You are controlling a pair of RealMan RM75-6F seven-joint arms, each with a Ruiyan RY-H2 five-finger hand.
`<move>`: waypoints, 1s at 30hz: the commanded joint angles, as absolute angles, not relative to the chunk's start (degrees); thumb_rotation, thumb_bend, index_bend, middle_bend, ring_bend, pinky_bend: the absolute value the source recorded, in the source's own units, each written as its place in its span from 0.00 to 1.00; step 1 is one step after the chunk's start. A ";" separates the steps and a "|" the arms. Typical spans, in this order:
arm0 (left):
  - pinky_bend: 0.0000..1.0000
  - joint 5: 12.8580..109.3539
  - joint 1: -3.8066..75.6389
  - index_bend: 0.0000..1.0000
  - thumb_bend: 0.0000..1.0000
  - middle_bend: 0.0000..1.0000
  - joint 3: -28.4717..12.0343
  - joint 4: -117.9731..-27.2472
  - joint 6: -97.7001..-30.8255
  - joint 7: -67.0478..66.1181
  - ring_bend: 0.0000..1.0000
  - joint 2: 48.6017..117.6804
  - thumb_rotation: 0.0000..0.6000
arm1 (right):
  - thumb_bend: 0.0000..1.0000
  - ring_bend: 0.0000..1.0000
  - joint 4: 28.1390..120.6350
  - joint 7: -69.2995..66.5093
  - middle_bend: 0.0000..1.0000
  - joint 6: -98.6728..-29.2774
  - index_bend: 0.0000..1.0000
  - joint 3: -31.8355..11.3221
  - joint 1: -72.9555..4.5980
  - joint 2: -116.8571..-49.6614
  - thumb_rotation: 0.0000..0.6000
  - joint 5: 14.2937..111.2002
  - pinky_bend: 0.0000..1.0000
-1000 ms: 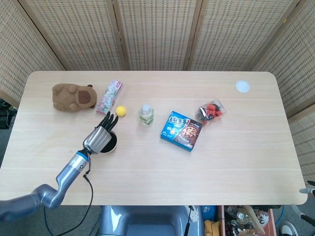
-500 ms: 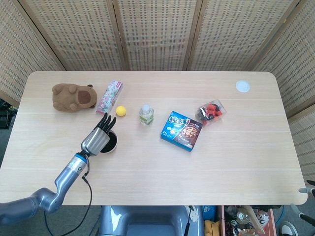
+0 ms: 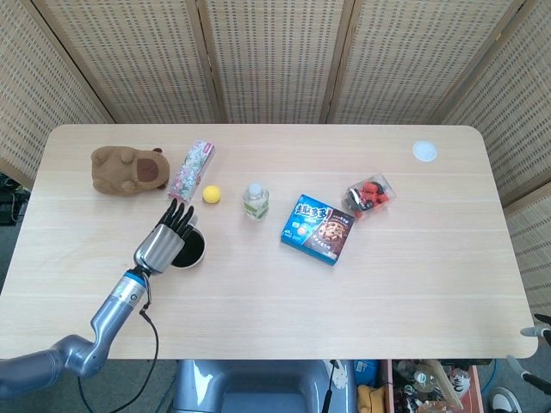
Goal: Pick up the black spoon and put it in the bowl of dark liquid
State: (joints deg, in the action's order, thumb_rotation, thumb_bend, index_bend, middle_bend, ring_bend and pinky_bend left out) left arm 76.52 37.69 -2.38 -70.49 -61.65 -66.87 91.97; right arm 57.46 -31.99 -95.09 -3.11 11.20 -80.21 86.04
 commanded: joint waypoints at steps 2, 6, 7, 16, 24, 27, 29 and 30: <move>0.00 76.18 37.39 0.00 0.40 0.00 -2.59 -71.26 -62.13 -66.40 0.00 91.45 1.00 | 0.30 0.22 57.57 -31.93 0.34 -95.18 0.46 -3.12 11.19 -80.13 1.00 86.09 0.31; 0.00 75.63 36.28 0.00 0.40 0.00 -3.18 -73.64 -63.77 -63.63 0.00 90.18 1.00 | 0.30 0.22 57.72 -31.85 0.34 -95.34 0.46 -3.21 11.15 -79.94 1.00 86.10 0.31; 0.00 75.52 35.52 0.00 0.40 0.00 -3.31 -75.06 -64.82 -62.02 0.00 89.30 1.00 | 0.30 0.22 57.82 -31.75 0.34 -95.37 0.46 -3.25 11.08 -79.80 1.00 86.15 0.31; 0.00 72.98 27.70 0.00 0.40 0.00 -4.13 -87.66 -73.06 -47.15 0.00 83.44 1.00 | 0.30 0.22 59.10 -30.47 0.34 -94.83 0.46 -3.27 9.96 -79.06 1.00 86.86 0.31; 0.00 77.18 20.57 0.00 0.40 0.00 -0.57 -93.17 -78.81 -30.01 0.00 79.34 1.00 | 0.30 0.22 60.65 -29.06 0.34 -94.26 0.46 -3.19 8.71 -78.31 1.00 87.66 0.31; 0.00 81.50 17.21 0.00 0.40 0.00 1.46 -91.08 -83.95 -25.57 0.00 79.84 1.00 | 0.30 0.22 61.25 -28.51 0.34 -94.12 0.46 -3.04 8.27 -78.33 1.00 88.05 0.31; 0.00 83.37 14.12 0.00 0.40 0.00 3.71 -91.35 -86.65 -19.70 0.00 79.99 1.00 | 0.30 0.22 61.79 -27.99 0.34 -94.30 0.46 -2.94 7.94 -78.20 1.00 88.55 0.31; 0.00 85.34 12.49 0.00 0.40 0.00 5.13 -90.99 -88.74 -16.85 0.00 79.69 1.00 | 0.30 0.22 62.21 -27.64 0.34 -94.51 0.46 -2.92 7.79 -78.06 1.00 88.84 0.31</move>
State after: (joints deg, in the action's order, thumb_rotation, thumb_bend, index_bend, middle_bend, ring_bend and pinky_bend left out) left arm 80.34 18.00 0.97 -91.17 -83.57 -25.64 80.30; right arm 61.83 -28.01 -94.29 -2.97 7.99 -78.19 88.55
